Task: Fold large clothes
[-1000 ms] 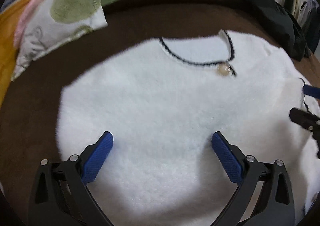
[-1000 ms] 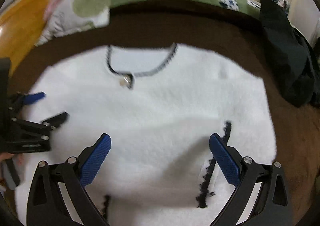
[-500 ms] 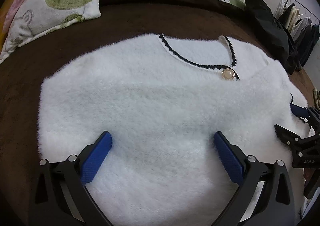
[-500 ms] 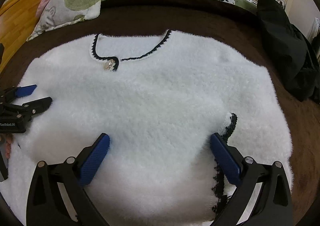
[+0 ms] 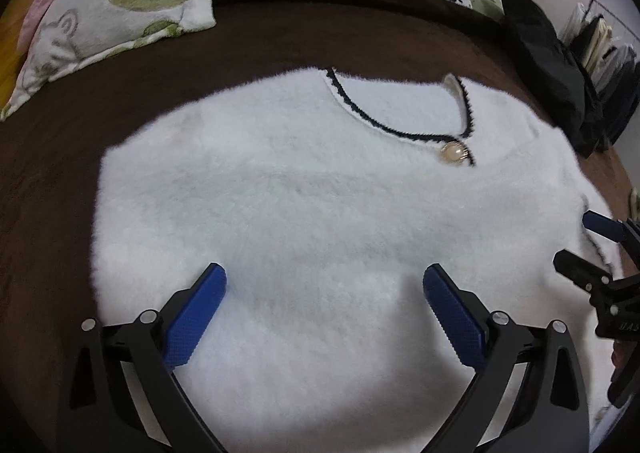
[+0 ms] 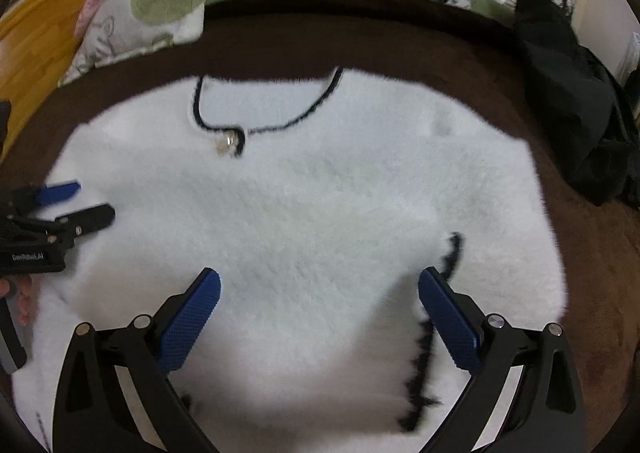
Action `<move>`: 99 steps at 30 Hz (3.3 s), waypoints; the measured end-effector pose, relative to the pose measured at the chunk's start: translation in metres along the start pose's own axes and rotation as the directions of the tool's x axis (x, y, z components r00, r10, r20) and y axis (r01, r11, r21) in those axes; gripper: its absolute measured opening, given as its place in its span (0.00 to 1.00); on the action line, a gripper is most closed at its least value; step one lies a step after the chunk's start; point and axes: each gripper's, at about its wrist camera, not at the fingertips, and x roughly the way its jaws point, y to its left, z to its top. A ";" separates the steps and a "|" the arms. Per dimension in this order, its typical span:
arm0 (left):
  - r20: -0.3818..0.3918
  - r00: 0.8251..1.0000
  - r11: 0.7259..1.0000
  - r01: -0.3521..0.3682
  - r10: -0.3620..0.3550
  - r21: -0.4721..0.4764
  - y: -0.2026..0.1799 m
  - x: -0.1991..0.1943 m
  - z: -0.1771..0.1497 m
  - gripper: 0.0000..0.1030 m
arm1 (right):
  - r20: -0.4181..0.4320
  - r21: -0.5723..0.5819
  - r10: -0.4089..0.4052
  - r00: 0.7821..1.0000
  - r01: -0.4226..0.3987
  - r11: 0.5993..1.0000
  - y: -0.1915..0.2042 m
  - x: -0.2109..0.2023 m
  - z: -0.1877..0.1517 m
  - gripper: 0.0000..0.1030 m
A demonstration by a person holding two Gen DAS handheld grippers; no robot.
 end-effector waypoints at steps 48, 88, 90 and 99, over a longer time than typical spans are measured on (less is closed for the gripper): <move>-0.193 0.981 0.946 -0.067 0.004 -0.317 0.002 -0.155 -0.294 0.90 | -0.310 0.296 0.297 0.903 -0.205 0.933 -0.154 -0.134 -0.237 0.94; -0.155 0.982 0.857 0.013 -0.108 -0.515 -0.009 -0.170 -0.277 0.19 | -0.413 0.214 0.298 0.860 -0.227 0.950 -0.136 -0.129 -0.217 0.12; -0.148 0.984 0.848 0.003 -0.096 -0.530 -0.011 -0.174 -0.272 0.18 | -0.410 0.209 0.302 0.861 -0.234 0.950 -0.137 -0.135 -0.213 0.12; -0.053 0.999 0.824 -0.020 -0.012 -0.566 -0.016 -0.215 -0.221 0.18 | -0.373 0.165 0.343 0.862 -0.302 0.939 -0.138 -0.176 -0.162 0.11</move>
